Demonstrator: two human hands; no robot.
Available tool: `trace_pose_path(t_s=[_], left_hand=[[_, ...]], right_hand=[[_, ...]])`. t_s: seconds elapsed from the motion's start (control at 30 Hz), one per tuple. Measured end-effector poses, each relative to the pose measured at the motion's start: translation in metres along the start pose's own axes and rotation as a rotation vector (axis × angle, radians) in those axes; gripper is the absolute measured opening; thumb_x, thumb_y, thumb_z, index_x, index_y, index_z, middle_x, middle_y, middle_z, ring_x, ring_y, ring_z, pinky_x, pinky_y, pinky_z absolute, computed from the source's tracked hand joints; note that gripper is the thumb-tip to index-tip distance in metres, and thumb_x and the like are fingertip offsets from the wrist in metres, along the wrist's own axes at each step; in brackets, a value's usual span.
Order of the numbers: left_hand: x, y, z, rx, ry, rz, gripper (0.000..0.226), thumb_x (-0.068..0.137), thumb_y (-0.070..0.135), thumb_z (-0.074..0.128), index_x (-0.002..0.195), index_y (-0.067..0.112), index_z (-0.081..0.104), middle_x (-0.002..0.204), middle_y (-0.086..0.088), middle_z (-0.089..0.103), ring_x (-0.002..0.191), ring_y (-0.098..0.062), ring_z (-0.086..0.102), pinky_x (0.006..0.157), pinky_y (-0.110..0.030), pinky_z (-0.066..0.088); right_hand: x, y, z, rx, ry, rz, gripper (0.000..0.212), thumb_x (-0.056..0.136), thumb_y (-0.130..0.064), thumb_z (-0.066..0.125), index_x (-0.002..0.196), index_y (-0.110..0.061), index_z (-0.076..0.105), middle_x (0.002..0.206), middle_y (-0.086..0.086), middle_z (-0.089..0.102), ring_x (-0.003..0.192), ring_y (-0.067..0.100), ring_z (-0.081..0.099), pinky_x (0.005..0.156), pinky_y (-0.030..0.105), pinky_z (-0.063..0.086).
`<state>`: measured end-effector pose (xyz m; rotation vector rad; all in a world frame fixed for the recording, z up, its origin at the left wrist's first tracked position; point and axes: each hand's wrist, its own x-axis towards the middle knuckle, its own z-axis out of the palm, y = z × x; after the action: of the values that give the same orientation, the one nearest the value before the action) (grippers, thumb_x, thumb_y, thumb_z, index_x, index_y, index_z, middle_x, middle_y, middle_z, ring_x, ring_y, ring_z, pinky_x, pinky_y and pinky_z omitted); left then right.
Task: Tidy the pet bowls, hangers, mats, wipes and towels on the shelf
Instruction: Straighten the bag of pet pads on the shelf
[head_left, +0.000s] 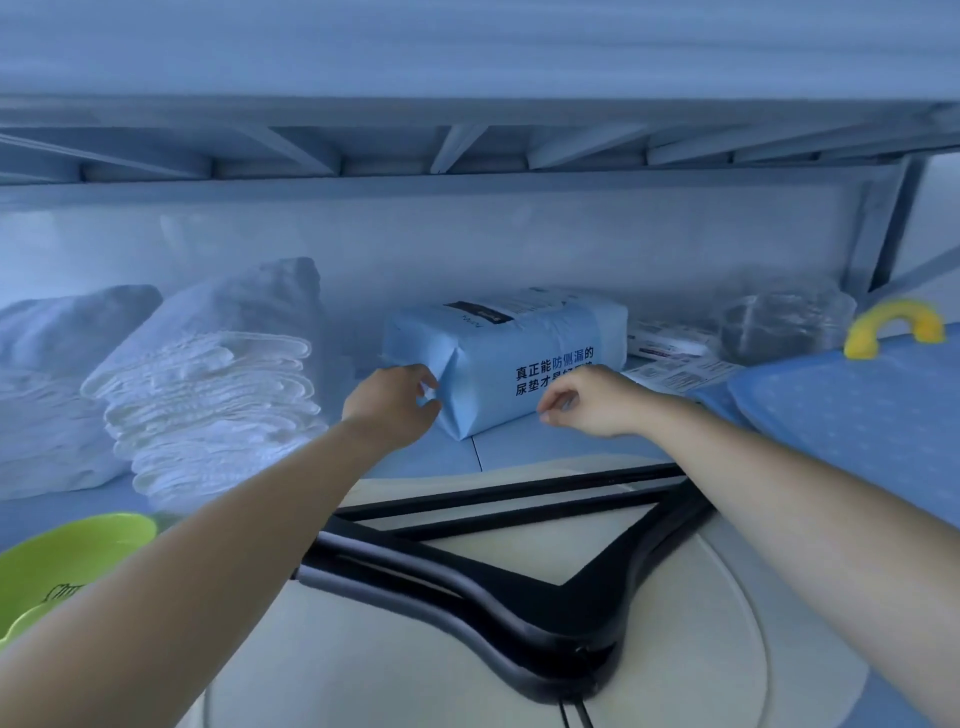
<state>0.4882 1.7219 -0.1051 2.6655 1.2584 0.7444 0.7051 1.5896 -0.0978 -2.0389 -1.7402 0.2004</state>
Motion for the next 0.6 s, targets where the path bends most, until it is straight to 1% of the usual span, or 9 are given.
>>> trace_pose_path(t_s=[0.1,0.17,0.2,0.27,0.33,0.4,0.43,0.5,0.6], left_hand=[[0.01,0.003,0.009,0.051,-0.011,-0.03,0.038,0.089,0.037,0.053,0.124,0.024,0.049,0.119,0.003,0.058,0.103,-0.021,0.058,0.08,-0.033,0.05],[0.017,0.008,0.014,0.117,-0.023,-0.071,0.045,0.089,0.039,0.053,0.128,0.019,0.043,0.119,-0.003,0.057,0.104,-0.026,0.058,0.075,-0.035,0.049],[0.022,0.011,0.015,0.15,-0.026,-0.098,0.046,0.089,0.04,0.052,0.127,0.015,0.042,0.116,-0.006,0.057,0.102,-0.029,0.058,0.071,-0.035,0.047],[0.029,0.016,0.015,0.195,-0.033,-0.156,0.043,0.09,0.042,0.051,0.119,0.01,0.043,0.103,-0.007,0.056,0.096,-0.03,0.058,0.066,-0.033,0.043],[0.036,0.019,0.016,0.229,-0.051,-0.196,0.033,0.092,0.041,0.048,0.102,0.01,0.048,0.088,-0.004,0.052,0.085,-0.028,0.056,0.063,-0.031,0.041],[0.043,0.022,0.017,0.241,-0.06,-0.225,0.024,0.092,0.033,0.05,0.084,0.01,0.048,0.075,-0.002,0.05,0.073,-0.024,0.052,0.057,-0.028,0.04],[0.046,0.024,0.017,0.242,-0.046,-0.243,0.019,0.091,0.026,0.051,0.081,0.01,0.048,0.071,-0.001,0.047,0.07,-0.023,0.05,0.053,-0.027,0.038],[0.048,0.029,0.017,0.246,-0.002,-0.285,0.009,0.088,0.014,0.051,0.081,0.009,0.049,0.068,-0.001,0.045,0.069,-0.023,0.049,0.048,-0.025,0.034],[0.046,0.036,0.016,0.215,0.054,-0.332,0.012,0.085,0.013,0.051,0.074,0.01,0.051,0.07,-0.003,0.049,0.07,-0.027,0.05,0.053,-0.027,0.036]], right_hand=[[-0.004,0.004,-0.004,-0.022,0.011,-0.003,0.014,0.086,-0.028,0.065,0.099,-0.022,0.069,0.094,-0.01,0.064,0.084,0.004,0.057,0.073,0.016,0.04],[-0.006,0.009,-0.01,-0.057,0.011,0.002,0.015,0.086,-0.027,0.065,0.1,-0.021,0.069,0.092,-0.009,0.063,0.082,0.005,0.056,0.068,0.014,0.04],[-0.007,0.012,-0.014,-0.072,0.014,0.01,0.016,0.086,-0.027,0.065,0.1,-0.02,0.069,0.092,-0.008,0.063,0.084,0.006,0.057,0.068,0.015,0.041],[-0.006,0.019,-0.024,-0.071,0.027,0.026,0.016,0.086,-0.027,0.066,0.1,-0.021,0.069,0.095,-0.006,0.065,0.087,0.01,0.059,0.075,0.021,0.045],[-0.002,0.027,-0.033,-0.064,0.035,0.026,0.015,0.085,-0.027,0.066,0.099,-0.021,0.069,0.098,-0.004,0.066,0.089,0.012,0.06,0.079,0.023,0.046],[0.004,0.035,-0.04,-0.073,0.027,0.01,0.016,0.085,-0.028,0.066,0.099,-0.022,0.069,0.1,-0.004,0.067,0.09,0.011,0.06,0.079,0.022,0.045],[0.007,0.038,-0.043,-0.083,0.016,-0.004,0.016,0.085,-0.028,0.066,0.1,-0.023,0.069,0.101,-0.004,0.067,0.09,0.011,0.06,0.08,0.023,0.045],[0.012,0.044,-0.049,-0.113,-0.006,-0.042,0.017,0.085,-0.029,0.065,0.101,-0.023,0.068,0.102,-0.005,0.067,0.09,0.011,0.06,0.081,0.023,0.046],[0.02,0.052,-0.061,-0.141,-0.031,-0.11,0.018,0.086,-0.027,0.064,0.102,-0.022,0.068,0.1,-0.006,0.067,0.089,0.011,0.059,0.076,0.021,0.043]])
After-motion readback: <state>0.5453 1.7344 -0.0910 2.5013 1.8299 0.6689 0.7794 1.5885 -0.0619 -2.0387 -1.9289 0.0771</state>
